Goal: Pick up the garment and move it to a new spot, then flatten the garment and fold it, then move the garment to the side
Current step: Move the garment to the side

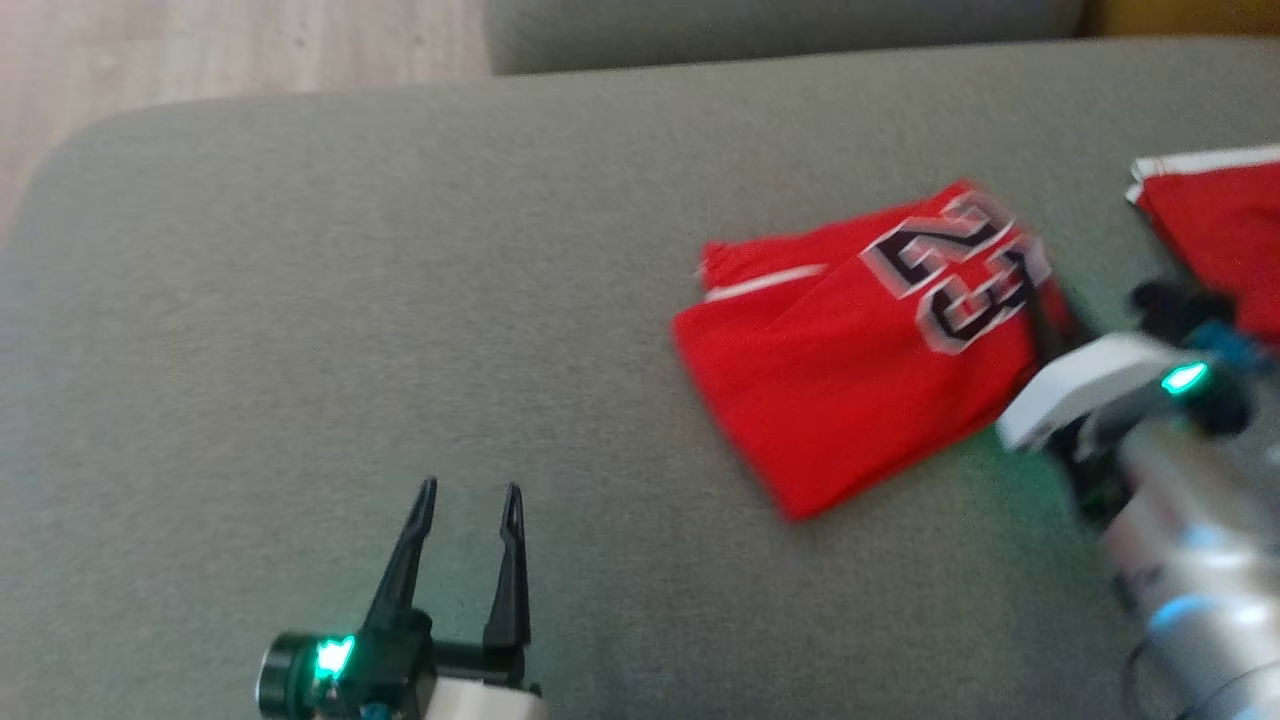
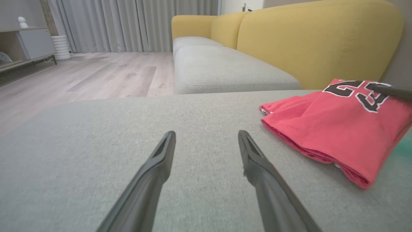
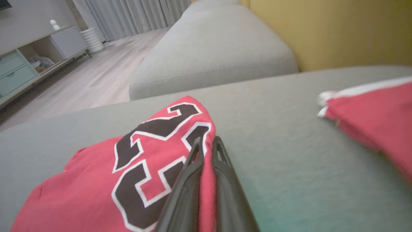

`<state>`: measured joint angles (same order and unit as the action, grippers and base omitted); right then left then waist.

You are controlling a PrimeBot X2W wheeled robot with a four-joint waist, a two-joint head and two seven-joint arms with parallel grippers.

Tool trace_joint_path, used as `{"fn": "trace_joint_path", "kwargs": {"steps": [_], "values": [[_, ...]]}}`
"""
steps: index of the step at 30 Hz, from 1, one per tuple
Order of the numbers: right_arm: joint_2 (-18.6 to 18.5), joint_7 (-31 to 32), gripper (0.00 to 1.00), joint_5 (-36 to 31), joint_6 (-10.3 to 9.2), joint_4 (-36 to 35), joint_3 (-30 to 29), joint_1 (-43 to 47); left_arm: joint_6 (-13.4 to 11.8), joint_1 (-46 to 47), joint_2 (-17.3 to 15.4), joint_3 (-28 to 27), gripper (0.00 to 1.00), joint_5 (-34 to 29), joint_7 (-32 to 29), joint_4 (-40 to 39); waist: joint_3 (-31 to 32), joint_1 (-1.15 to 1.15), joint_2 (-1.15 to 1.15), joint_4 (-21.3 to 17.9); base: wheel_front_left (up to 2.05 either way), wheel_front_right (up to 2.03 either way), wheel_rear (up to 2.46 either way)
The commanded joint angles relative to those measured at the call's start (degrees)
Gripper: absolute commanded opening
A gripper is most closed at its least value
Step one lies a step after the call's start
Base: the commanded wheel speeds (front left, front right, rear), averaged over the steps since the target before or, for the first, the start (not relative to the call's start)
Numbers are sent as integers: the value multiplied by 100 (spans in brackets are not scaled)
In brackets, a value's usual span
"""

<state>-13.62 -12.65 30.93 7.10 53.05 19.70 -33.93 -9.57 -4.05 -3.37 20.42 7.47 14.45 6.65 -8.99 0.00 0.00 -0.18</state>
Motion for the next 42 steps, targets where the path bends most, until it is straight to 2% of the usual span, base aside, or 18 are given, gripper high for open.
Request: {"fn": "trace_joint_path", "kwargs": {"steps": [1,10,11,19,20,21,24,27,34,39,42], "values": [[-296,-89,0,4,39,-207,113,-326,-11,250,49,-179,100,-65,55,-231,-226,0,0,-218,0,0,0],[-1780,77,0,-63,39,-293,-23,-1007,7,491,49,-191,100,-116,55,-358,-667,0,0,-403,0,0,0],[-1780,77,0,-63,39,-293,-23,-1007,7,491,49,-191,100,-116,55,-358,-667,0,0,-403,0,0,0],[-2767,412,0,-213,39,-209,-524,-1352,82,622,49,-199,100,-207,55,-376,-949,0,0,-389,0,0,0],[-2829,464,22,-252,39,-179,-576,-1355,83,636,49,-220,100,-218,55,-389,-954,0,0,-378,0,0,0],[-2861,507,100,-283,39,-150,-638,-1354,72,643,49,-250,100,-190,55,-417,-947,0,0,-371,0,0,0],[-2767,565,100,-429,39,-93,-787,-1289,55,597,49,-364,100,78,55,-469,-825,0,0,-395,0,0,0],[-2513,435,100,-653,39,-45,-941,-1101,56,521,49,-498,100,283,55,-494,-566,0,0,-429,0,0,0],[-1266,-64,100,-809,39,-487,-974,168,98,224,49,-641,100,461,55,-37,437,0,0,-483,0,0,0],[-310,-211,100,-674,39,-1333,-793,1597,46,-43,49,-609,100,504,55,334,1187,0,0,-438,0,0,0],[126,-230,100,-570,39,-2080,-786,2345,83,-120,49,-562,100,576,55,473,1490,0,0,-377,0,0,0]]}}
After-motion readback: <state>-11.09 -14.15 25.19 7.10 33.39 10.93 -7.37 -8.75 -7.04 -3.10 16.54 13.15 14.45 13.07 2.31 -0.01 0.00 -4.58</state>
